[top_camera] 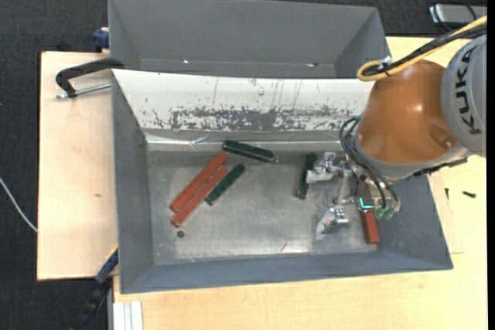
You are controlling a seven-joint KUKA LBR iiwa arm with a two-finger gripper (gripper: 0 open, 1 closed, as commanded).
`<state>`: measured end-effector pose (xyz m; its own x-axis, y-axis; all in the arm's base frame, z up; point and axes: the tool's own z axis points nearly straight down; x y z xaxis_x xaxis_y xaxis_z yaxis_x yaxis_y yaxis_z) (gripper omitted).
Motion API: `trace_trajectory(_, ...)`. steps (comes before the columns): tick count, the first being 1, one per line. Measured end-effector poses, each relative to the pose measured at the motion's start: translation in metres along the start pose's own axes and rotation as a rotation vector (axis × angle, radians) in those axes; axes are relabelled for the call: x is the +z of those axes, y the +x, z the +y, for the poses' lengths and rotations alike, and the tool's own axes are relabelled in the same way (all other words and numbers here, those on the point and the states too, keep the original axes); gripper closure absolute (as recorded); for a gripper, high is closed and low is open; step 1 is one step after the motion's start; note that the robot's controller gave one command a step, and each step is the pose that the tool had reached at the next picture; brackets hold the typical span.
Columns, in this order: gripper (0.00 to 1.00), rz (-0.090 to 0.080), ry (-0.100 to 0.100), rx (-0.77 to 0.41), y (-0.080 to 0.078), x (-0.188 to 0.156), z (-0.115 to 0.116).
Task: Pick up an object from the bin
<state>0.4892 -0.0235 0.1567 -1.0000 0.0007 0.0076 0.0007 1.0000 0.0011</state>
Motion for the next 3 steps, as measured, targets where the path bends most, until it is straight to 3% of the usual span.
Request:
trace_trajectory(1,0.00,-0.009,0.001,-0.001,-0.002,-0.004,0.000)
trace_trajectory(2,0.00,-0.020,0.002,-0.159,-0.047,0.029,-0.008)
trace_trajectory(3,0.00,-0.011,0.002,-0.485,-0.073,0.038,-0.014)
